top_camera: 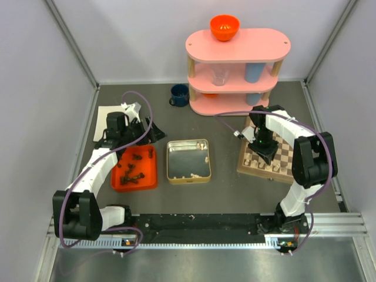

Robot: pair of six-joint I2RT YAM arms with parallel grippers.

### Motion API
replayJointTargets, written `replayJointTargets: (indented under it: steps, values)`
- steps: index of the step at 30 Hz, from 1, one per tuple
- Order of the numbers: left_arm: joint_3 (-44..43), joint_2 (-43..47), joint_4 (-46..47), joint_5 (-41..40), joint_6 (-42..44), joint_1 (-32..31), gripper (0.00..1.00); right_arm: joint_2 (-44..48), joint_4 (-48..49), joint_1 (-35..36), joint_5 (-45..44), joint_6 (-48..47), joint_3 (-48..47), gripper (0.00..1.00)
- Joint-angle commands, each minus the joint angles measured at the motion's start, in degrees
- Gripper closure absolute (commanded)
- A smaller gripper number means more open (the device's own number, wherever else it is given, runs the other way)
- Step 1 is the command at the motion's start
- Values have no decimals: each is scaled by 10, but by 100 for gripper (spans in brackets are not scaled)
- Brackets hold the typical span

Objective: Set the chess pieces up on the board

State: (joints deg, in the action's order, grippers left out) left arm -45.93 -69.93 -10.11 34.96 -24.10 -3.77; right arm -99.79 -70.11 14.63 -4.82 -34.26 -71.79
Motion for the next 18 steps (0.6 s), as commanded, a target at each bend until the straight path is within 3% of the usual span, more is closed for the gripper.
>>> replayJointTargets:
  steps: [1,18]
  values:
    - [1,-4,31,11,0,3,14,14,-6,7,3,4,-10,74]
    - [0,-1,34,15,-4,5,14,35,-17,8,2,-4,-19,62]
